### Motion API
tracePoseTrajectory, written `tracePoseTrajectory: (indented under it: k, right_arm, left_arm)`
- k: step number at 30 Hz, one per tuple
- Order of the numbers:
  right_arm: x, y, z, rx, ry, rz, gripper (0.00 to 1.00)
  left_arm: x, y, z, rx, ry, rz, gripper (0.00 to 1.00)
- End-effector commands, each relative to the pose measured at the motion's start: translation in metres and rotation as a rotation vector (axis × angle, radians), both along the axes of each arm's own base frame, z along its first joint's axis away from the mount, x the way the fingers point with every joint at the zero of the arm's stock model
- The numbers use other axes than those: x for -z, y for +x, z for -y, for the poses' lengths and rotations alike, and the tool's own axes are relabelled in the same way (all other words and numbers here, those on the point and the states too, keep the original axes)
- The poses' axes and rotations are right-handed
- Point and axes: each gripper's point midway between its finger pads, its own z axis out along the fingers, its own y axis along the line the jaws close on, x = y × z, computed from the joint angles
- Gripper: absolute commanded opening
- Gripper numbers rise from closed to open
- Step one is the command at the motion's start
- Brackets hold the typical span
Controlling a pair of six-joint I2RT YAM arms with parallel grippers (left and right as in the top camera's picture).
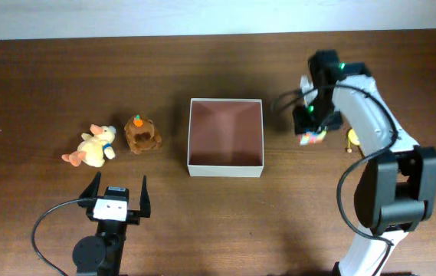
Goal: Pack container
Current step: 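Lift the cube with the right gripper and carry it over the box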
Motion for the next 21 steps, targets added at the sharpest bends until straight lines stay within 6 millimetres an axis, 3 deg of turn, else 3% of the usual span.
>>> tracePoseTrajectory:
  k: [1, 5, 11, 17, 21]
  right_arm:
    - [-0.048, 0.015, -0.042, -0.090, 0.094, 0.098, 0.55]
    - [-0.079, 0.017, -0.094, -0.202, 0.158, 0.172, 0.55]
    - [-0.082, 0.016, -0.149, -0.289, 0.172, 0.235, 0.55]
    - [-0.075, 0.026, -0.173, -0.233, 0.144, 0.309, 0.52]
    - [-0.059, 0.034, -0.172, -0.151, 0.123, 0.327, 0.50]
  left_arm:
    - [0.002, 0.000, 0.000, -0.001, -0.008, 0.000, 0.99]
    - [0.002, 0.000, 0.000, -0.001, -0.008, 0.000, 0.99]
    - [0.002, 0.000, 0.000, -0.001, -0.008, 0.000, 0.99]
    - [0.002, 0.000, 0.000, -0.001, -0.008, 0.000, 0.99]
    - [0.002, 0.000, 0.000, -0.001, -0.008, 0.000, 0.99]
